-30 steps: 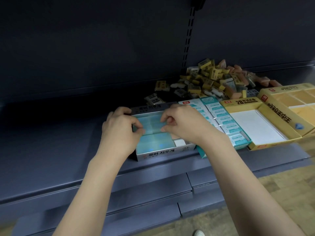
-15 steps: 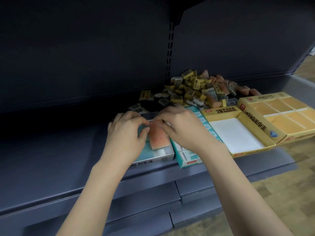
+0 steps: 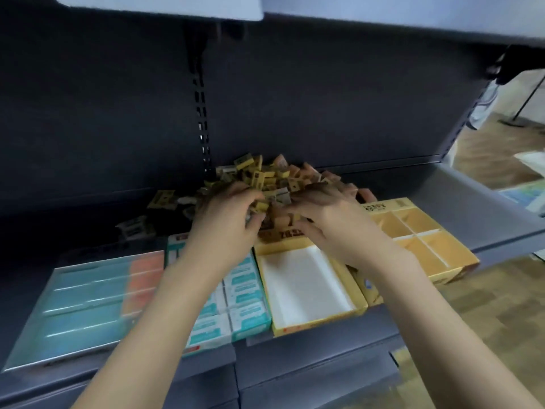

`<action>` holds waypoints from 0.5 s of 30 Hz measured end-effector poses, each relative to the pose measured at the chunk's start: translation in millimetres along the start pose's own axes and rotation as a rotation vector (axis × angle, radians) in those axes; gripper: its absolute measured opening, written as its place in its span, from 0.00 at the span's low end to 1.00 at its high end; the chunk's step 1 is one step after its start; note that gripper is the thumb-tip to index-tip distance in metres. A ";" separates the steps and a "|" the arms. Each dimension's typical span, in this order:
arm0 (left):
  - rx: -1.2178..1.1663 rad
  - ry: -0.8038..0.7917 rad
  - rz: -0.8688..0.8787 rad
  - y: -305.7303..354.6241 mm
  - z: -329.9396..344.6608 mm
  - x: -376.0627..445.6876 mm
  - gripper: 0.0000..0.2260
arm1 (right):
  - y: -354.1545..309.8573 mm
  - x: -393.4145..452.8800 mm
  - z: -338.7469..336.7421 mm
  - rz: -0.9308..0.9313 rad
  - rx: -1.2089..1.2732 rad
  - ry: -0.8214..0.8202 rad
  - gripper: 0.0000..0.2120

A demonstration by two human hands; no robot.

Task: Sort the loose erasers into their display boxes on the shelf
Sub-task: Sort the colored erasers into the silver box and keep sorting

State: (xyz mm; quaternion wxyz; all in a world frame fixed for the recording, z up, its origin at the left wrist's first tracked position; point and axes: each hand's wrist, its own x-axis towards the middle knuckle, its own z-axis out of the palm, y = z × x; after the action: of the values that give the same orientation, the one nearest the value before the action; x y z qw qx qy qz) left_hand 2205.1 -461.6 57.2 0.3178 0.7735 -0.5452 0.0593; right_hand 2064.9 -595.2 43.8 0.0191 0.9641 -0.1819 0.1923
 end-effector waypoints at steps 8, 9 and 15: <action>-0.002 -0.094 -0.022 47.4 55.3 52.1 0.09 | 90.2 -6.3 -5.7 -0.020 -0.059 0.056 0.14; -0.018 -0.096 -0.059 51.0 61.2 56.6 0.09 | 98.0 -3.8 -5.8 -0.035 -0.064 0.063 0.14; 0.088 -0.150 -0.219 55.2 92.5 77.1 0.10 | 134.3 14.7 -4.6 -0.103 -0.057 -0.105 0.16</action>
State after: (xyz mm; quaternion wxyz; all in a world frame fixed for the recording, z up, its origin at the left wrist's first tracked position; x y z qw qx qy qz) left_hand 2163.6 -586.5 41.3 0.2467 0.8438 -0.4766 -0.0097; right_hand 2027.8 -725.1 49.1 0.0467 0.9800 -0.1381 0.1352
